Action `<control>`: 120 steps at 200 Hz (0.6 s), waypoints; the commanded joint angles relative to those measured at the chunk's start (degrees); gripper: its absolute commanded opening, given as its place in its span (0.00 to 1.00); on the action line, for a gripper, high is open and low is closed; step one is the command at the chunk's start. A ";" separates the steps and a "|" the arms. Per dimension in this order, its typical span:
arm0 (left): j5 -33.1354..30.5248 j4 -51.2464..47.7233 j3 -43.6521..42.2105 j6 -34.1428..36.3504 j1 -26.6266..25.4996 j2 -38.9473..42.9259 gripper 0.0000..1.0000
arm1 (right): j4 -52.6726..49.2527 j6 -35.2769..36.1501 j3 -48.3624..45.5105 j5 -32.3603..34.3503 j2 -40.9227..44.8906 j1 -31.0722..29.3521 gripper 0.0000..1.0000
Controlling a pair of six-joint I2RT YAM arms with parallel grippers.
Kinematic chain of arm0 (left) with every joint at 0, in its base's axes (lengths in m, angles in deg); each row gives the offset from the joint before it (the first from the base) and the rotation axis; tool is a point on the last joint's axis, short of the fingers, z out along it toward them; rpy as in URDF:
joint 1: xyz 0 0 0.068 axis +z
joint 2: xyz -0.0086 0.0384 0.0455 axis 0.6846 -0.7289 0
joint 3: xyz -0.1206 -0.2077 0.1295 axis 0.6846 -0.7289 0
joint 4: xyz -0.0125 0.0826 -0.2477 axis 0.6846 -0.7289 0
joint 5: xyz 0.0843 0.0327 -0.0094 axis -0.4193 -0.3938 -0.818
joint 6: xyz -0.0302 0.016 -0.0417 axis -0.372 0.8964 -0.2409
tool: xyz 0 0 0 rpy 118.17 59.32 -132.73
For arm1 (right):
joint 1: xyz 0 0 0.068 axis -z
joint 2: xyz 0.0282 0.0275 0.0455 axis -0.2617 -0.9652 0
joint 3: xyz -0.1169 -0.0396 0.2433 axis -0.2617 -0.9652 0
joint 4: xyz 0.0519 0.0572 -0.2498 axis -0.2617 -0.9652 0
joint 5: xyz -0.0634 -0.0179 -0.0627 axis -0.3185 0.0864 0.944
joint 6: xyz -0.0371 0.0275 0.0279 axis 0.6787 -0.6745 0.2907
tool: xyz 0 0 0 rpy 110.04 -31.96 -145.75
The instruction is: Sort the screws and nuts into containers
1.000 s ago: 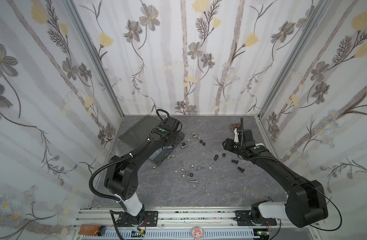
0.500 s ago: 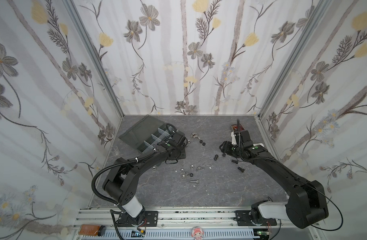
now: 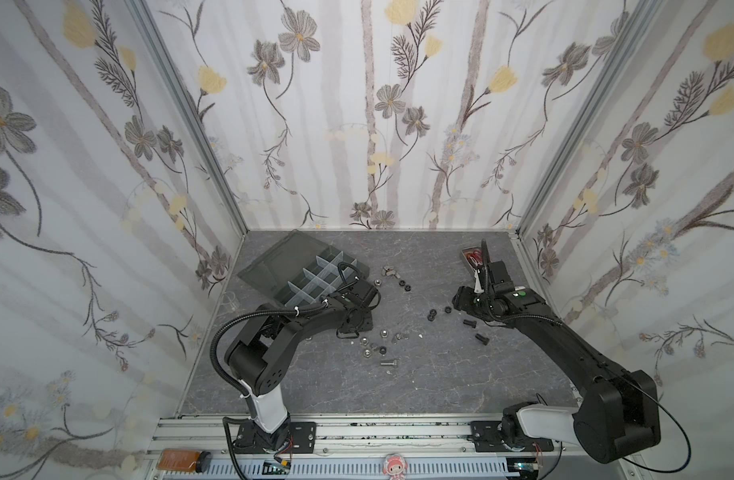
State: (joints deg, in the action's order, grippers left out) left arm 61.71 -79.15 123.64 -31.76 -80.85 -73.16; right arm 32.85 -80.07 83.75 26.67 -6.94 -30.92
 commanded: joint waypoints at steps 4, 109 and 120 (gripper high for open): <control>-1.14 -0.28 3.24 -0.15 0.05 -3.96 0.53 | -1.94 1.19 -0.73 2.04 -0.31 1.56 0.68; -3.22 -8.96 12.95 2.73 0.64 4.52 0.98 | -5.95 1.58 -1.60 8.85 -6.21 4.50 0.73; -4.01 -9.33 12.96 2.61 0.80 6.71 1.00 | -5.92 1.49 -2.04 9.21 -6.55 4.50 0.73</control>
State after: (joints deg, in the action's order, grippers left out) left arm 60.29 -86.04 135.99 -29.29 -80.37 -70.38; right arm 28.30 -78.85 82.44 33.27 -12.86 -26.42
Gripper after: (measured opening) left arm 0.991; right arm 0.729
